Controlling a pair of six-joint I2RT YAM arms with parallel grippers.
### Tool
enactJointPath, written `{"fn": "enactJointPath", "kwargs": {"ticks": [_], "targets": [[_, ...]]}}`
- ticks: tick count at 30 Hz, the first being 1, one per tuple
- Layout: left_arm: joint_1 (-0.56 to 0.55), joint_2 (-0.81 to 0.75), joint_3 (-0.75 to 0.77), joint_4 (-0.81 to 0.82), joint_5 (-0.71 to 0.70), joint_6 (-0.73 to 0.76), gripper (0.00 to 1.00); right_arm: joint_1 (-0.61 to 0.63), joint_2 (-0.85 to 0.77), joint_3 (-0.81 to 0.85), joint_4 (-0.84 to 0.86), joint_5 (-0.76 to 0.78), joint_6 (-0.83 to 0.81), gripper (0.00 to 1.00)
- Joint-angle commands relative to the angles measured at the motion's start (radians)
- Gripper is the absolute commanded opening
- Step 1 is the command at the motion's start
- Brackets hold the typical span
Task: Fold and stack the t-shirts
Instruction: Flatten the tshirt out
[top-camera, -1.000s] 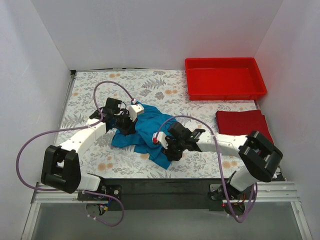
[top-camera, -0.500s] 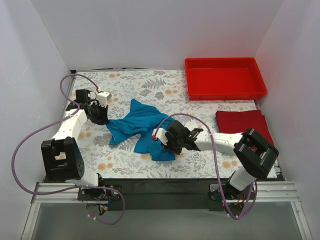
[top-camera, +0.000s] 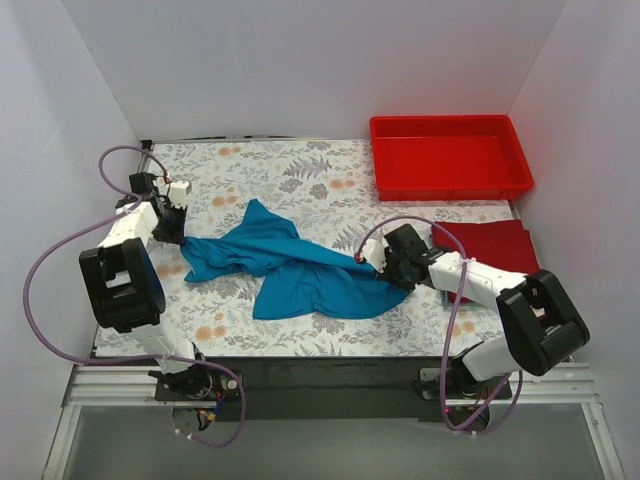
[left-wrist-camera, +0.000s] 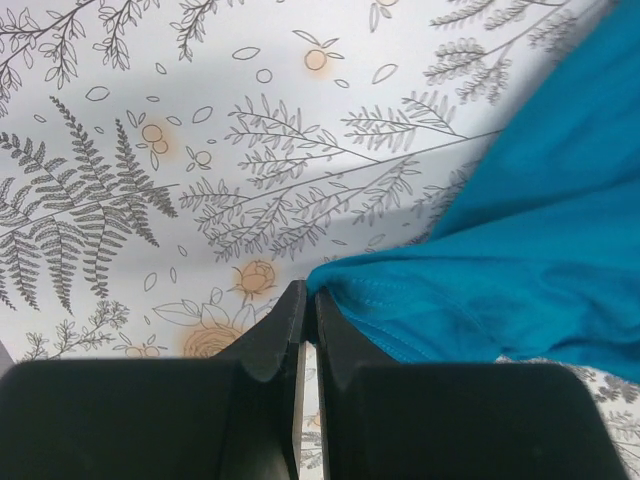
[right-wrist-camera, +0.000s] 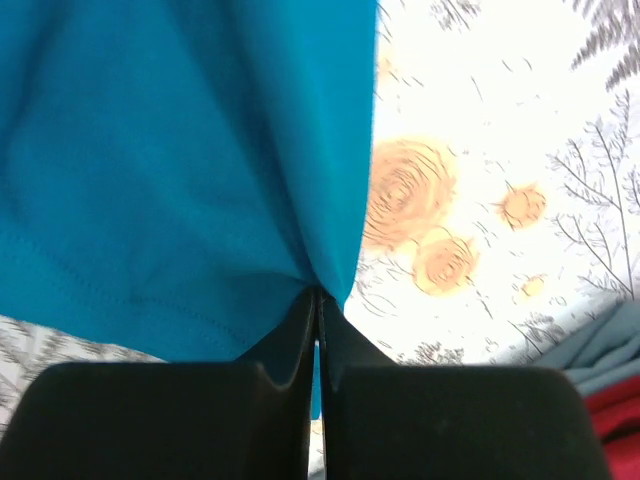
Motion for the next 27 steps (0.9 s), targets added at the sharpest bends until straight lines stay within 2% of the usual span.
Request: {"fn": "enactJointPath", "kwargs": {"ticks": [1,5,7,10,15,17,22,25,26,27], "targets": [[0.012,0.05,0.069,0.03,-0.071,0.017,0.0,-0.051,0.033,0.036,-0.11,0.03,-0.073,0.03],[0.03,0.139,0.166,0.03,-0.062,0.011,0.0,-0.113,0.114,0.119,-0.122,0.016,-0.082,0.03],[0.035,0.175,0.223,0.01,-0.004,0.019,0.0,-0.125,0.125,0.179,-0.177,-0.031,-0.068,0.03],[0.033,0.187,0.251,-0.022,0.095,0.046,0.0,-0.131,0.091,0.239,-0.266,-0.172,-0.067,0.12],[0.033,0.209,0.303,-0.079,0.171,0.062,0.0,-0.142,0.011,0.309,-0.351,-0.301,-0.036,0.37],[0.033,0.204,0.301,-0.082,0.184,0.063,0.0,-0.147,0.022,0.326,-0.358,-0.305,-0.012,0.43],[0.033,0.198,0.294,-0.091,0.19,0.078,0.0,-0.17,0.114,0.336,-0.377,-0.272,0.004,0.45],[0.033,0.19,0.294,-0.096,0.187,0.091,0.0,-0.189,0.16,0.323,-0.368,-0.248,-0.022,0.5],[0.032,0.187,0.292,-0.098,0.188,0.094,0.0,-0.203,0.178,0.319,-0.365,-0.243,-0.03,0.58],[0.033,0.186,0.294,-0.098,0.184,0.094,0.0,-0.211,0.187,0.316,-0.363,-0.24,-0.048,0.61]]}}
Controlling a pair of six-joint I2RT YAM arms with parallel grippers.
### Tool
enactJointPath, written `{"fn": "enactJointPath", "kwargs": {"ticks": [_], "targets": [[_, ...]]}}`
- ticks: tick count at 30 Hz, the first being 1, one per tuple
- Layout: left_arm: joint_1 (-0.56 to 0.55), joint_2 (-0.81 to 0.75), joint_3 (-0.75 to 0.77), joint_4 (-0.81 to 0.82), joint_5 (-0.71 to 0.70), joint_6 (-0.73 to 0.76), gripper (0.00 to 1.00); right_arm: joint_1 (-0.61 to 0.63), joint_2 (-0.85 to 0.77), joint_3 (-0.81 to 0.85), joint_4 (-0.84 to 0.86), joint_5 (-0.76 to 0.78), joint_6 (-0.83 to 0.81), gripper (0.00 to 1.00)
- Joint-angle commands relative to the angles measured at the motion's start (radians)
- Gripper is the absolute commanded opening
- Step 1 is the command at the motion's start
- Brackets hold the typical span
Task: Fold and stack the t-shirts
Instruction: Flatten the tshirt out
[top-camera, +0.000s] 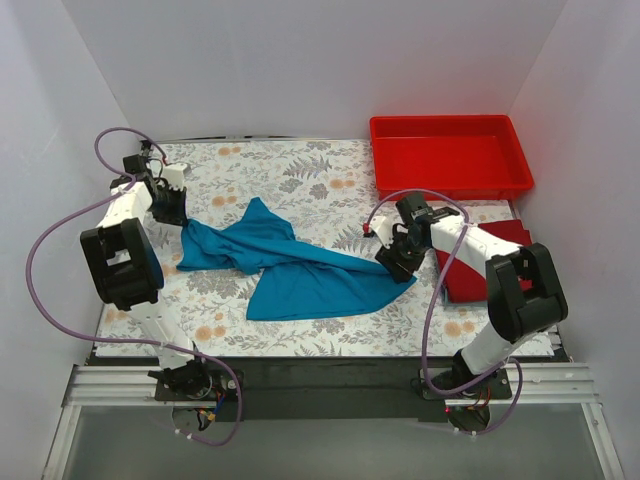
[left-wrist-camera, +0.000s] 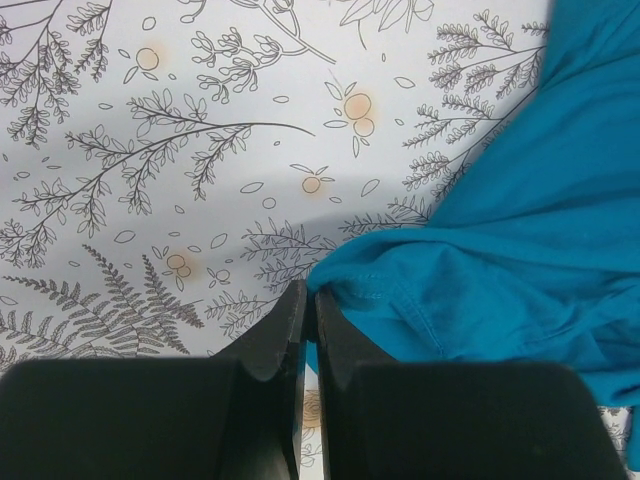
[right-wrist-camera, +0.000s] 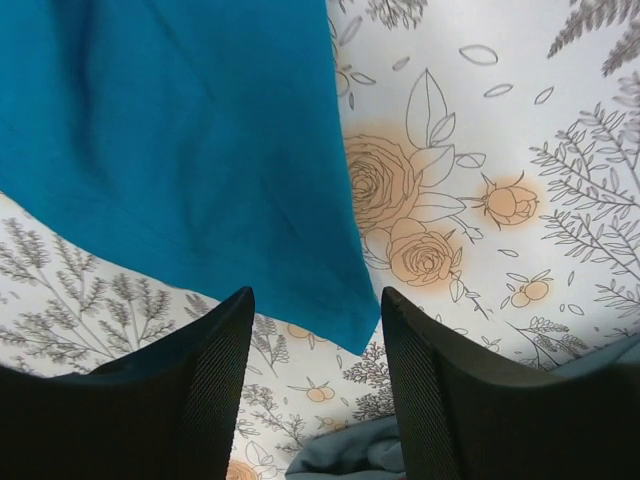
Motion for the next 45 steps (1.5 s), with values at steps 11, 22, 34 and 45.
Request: {"fn": "enactJointPath", "kwargs": {"ticks": [11,22,34,45], "targets": [[0.013,-0.042,0.024,0.008,0.099,0.024,0.07,-0.045,0.09,-0.033,0.025,-0.009,-0.046,0.22],[-0.073,-0.372,-0.157,-0.128,0.522,0.608,0.56,-0.046,0.022,0.01,-0.021,-0.065,-0.019,0.01],[-0.44,-0.644,-0.585,-0.122,0.209,1.145,0.43,-0.046,0.034,0.053,-0.058,-0.062,-0.002,0.01],[-0.465,-0.474,-0.527,-0.026,0.116,1.154,0.47,-0.046,0.037,0.044,-0.067,-0.065,0.003,0.01]]}}
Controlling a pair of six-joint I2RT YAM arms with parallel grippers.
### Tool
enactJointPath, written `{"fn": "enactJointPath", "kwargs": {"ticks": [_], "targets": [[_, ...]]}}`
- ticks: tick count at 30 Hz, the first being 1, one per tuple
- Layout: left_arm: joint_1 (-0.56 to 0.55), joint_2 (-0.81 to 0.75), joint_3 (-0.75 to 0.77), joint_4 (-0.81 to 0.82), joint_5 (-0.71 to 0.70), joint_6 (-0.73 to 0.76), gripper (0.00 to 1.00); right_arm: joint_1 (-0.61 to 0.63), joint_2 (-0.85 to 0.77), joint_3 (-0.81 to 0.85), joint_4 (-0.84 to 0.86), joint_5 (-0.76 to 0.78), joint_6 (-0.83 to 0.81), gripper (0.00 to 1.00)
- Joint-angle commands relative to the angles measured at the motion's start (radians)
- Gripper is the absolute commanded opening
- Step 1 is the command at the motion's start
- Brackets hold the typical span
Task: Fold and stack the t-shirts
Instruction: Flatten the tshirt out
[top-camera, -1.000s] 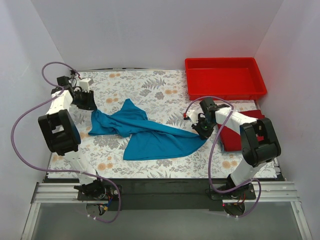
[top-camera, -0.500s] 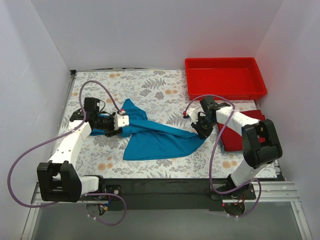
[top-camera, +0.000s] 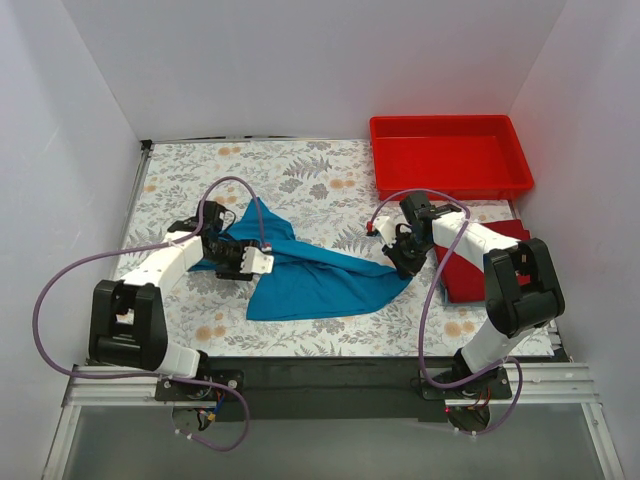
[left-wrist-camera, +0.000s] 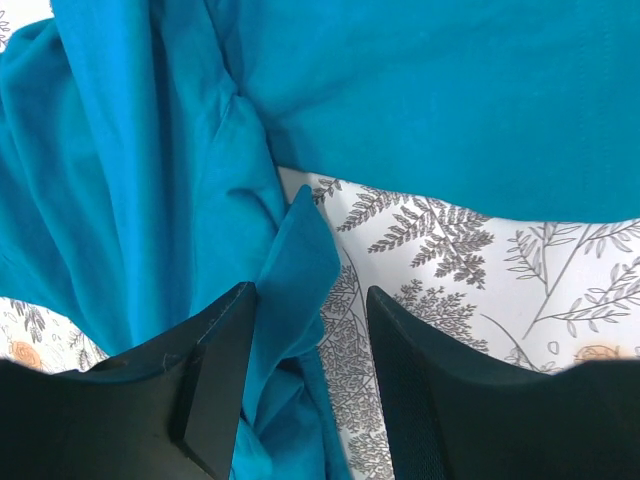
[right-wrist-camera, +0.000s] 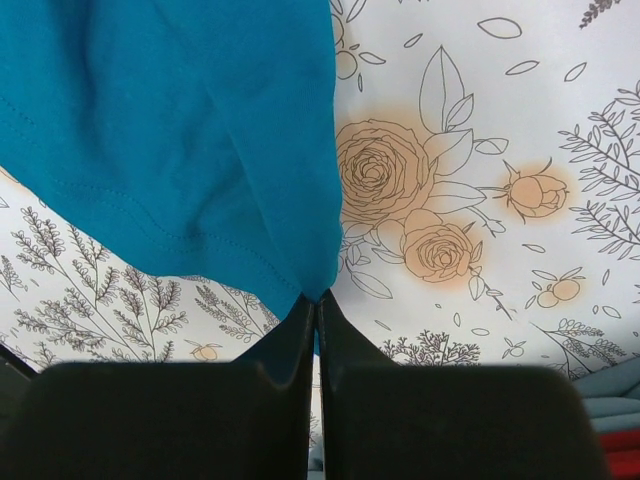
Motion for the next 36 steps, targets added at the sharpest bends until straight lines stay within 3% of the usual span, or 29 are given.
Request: {"fn": "enactJointPath", "kwargs": {"ticks": [1,11,19,27,33,36], "targets": [[-0.008,0.007,0.033,0.034,-0.013,0.05,0.47,0.001,-0.019,0.023,-0.022,-0.017,0.007,0.01],[-0.021,0.053,0.046,0.021,-0.021,0.069,0.44,-0.001,-0.016,0.007,-0.024,-0.018,0.007,0.01],[-0.031,0.076,0.071,-0.022,-0.016,0.063,0.3,-0.006,-0.016,-0.004,-0.024,-0.015,0.0,0.01],[-0.038,-0.021,0.017,-0.068,0.01,0.118,0.27,-0.015,-0.007,-0.016,-0.024,-0.021,-0.004,0.01],[-0.055,-0.004,-0.001,-0.076,-0.016,0.13,0.22,-0.018,0.008,-0.007,-0.024,-0.029,-0.004,0.01],[-0.057,0.011,0.022,-0.068,-0.001,0.107,0.25,-0.021,0.004,-0.011,-0.024,-0.029,-0.004,0.01]]}}
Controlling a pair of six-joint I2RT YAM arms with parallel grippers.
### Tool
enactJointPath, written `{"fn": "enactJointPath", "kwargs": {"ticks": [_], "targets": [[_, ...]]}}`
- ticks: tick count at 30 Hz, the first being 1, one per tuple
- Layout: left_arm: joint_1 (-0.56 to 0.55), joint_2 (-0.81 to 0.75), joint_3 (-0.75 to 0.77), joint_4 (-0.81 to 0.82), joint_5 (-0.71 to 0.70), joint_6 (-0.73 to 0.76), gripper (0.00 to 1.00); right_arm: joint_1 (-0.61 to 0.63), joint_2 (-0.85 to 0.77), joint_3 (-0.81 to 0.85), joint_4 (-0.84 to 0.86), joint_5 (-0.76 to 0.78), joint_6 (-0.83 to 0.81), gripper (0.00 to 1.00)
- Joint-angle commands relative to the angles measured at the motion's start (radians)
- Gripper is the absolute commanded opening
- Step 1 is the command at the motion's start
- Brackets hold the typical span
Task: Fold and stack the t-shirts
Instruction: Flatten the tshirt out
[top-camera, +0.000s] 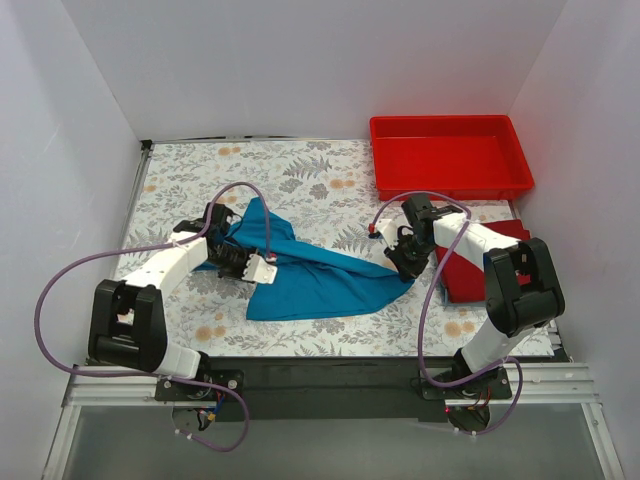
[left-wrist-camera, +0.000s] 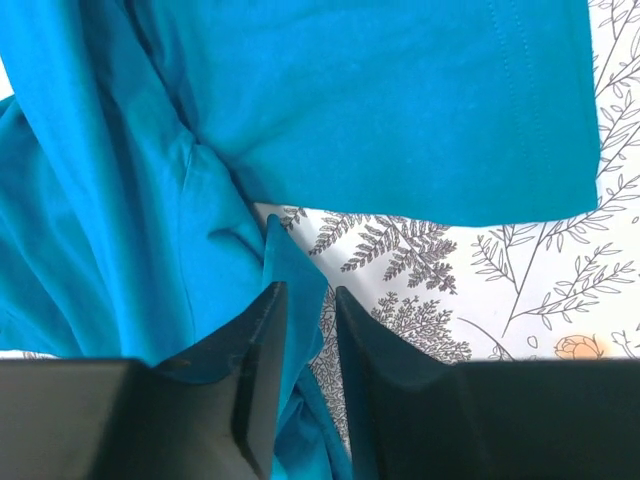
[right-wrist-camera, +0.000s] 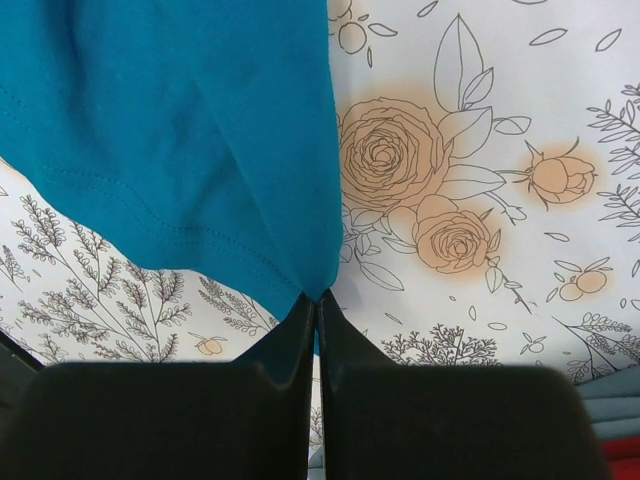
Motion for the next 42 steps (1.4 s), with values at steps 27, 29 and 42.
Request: {"fn": "enactJointPath", "kwargs": {"ticks": [27,29,42], "targets": [[-0.029,0.044,0.02,0.043,-0.042,-0.025,0.0,-0.029,-0.001,-0.029,-0.015,-0.028,-0.014,0.01],[-0.025,0.03,0.015,0.038,-0.044,-0.02,0.0,-0.029,-0.001,-0.026,-0.015,-0.031,-0.014,0.01],[-0.038,-0.022,0.009,-0.051,-0.004,0.085,0.0,-0.03,-0.014,-0.044,-0.015,-0.031,-0.015,0.01]]}}
